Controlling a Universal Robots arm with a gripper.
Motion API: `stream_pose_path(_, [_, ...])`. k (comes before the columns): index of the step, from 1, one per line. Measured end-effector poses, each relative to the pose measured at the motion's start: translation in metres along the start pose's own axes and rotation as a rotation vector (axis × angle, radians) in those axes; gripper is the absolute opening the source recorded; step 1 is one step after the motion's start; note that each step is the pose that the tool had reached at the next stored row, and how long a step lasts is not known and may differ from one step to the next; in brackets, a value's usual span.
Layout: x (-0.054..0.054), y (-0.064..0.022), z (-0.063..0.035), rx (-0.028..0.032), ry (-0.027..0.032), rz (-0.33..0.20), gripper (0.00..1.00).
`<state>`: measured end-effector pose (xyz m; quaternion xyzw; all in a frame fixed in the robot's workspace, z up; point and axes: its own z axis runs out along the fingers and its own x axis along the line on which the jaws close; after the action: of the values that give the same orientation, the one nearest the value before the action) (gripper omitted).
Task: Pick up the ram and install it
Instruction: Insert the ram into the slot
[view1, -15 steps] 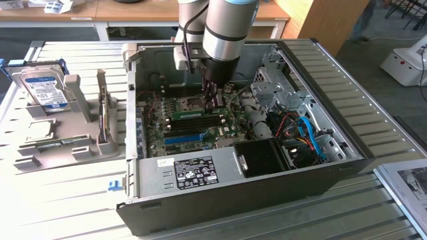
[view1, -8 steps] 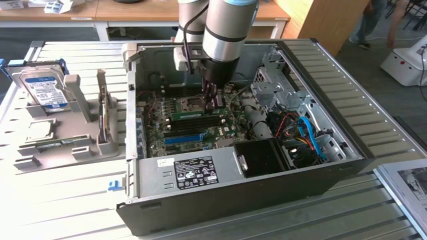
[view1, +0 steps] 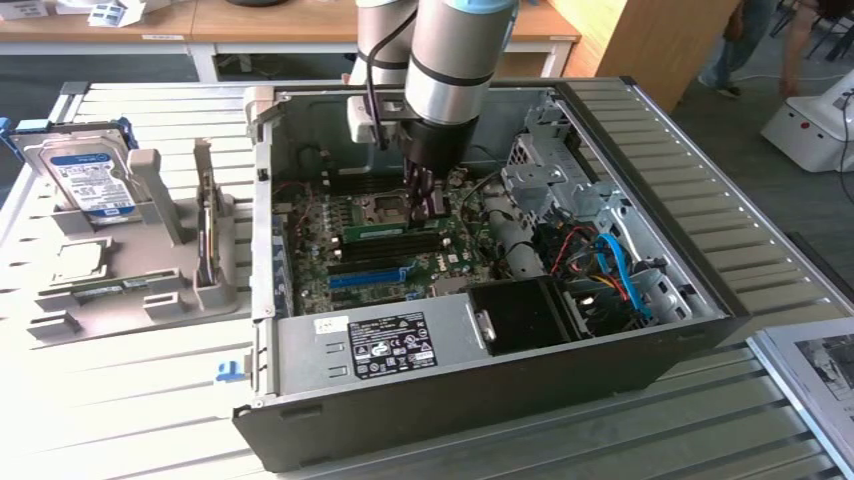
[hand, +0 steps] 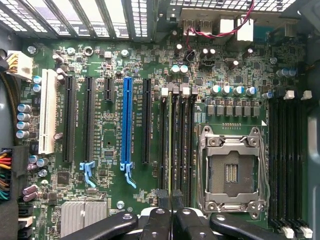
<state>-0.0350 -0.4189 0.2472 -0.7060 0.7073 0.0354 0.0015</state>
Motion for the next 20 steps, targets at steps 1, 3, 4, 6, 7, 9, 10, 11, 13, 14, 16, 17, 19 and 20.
stream_pose_path(1, [0.0,0.0,0.0001,0.0002,-0.0002,0.002,0.12])
stream_pose_path(3, [0.0,0.0,0.0002,0.0002,-0.0002,0.004,0.12])
stream_pose_path(4, [0.0,0.0,0.0002,0.0002,-0.0002,0.004,0.12])
stream_pose_path(6, [0.0,0.0,0.0002,0.0003,-0.0002,0.007,0.12])
stream_pose_path(7, [0.0,0.0,0.0002,0.0005,-0.0004,0.01,0.12])
stream_pose_path(9, [0.0,0.0,0.0003,0.0008,-0.0008,0.015,0.12])
stream_pose_path(10, [0.0,0.0,0.0003,0.0008,-0.0008,0.015,0.12])
stream_pose_path(11, [0.0,0.0,0.0003,0.0008,-0.0008,0.015,0.12])
stream_pose_path(13, [0.0,0.0,0.0005,0.0009,-0.001,0.015,0.12])
stream_pose_path(14, [0.0001,-0.0001,0.0012,0.0009,-0.0011,0.015,0.12])
stream_pose_path(16, [0.0001,-0.0002,0.0031,0.0008,-0.0008,0.015,0.12])
stream_pose_path(17, [0.0002,-0.0002,0.0043,0.0009,-0.0009,0.015,0.12])
stream_pose_path(19, [0.0003,-0.0003,0.0065,0.0009,-0.0009,0.015,0.12])
stream_pose_path(20, [0.0004,-0.0003,0.0074,0.001,-0.0007,0.015,0.12])
